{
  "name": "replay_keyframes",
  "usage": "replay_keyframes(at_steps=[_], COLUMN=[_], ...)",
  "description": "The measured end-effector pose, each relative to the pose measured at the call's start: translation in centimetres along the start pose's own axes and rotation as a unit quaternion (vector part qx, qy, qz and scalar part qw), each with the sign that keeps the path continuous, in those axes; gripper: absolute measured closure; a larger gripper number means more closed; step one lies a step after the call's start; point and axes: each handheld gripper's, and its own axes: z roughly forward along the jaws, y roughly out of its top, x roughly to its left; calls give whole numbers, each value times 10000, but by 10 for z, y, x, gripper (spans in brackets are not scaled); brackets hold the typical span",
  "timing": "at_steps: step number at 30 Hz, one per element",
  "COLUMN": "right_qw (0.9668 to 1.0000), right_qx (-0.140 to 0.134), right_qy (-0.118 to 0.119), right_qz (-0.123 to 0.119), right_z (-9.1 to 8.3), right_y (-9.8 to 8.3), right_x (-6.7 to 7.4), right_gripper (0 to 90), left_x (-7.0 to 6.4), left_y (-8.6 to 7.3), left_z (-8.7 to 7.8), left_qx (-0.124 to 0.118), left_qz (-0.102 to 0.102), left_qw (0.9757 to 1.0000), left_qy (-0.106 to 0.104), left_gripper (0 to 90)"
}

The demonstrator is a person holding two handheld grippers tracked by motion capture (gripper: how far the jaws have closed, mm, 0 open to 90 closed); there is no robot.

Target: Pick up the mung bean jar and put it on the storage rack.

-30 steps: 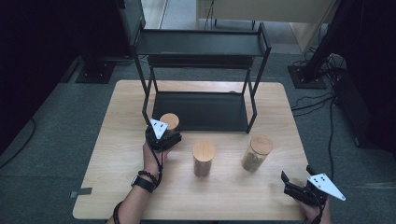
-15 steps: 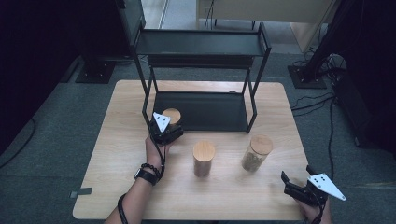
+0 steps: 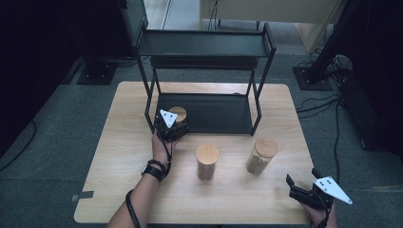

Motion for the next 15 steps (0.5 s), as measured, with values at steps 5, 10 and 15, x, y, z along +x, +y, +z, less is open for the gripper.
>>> replay_keyframes(at_steps=[5, 10, 15], right_qw=[10000, 10000, 10000], right_qx=[-5, -4, -6], right_qy=[4, 7, 1], right_qz=[-7, -4, -2], right_z=[0, 0, 0], right_y=[0, 0, 0], right_x=[0, 0, 0], right_gripper=[35, 36, 36], left_x=[1, 3, 3], left_y=[2, 4, 6], left_z=[6, 11, 17], left_qx=[5, 41, 89], left_qz=[-6, -66, -48], left_qw=[10000, 10000, 9999], left_qy=[49, 49, 59], left_gripper=[256, 256, 256])
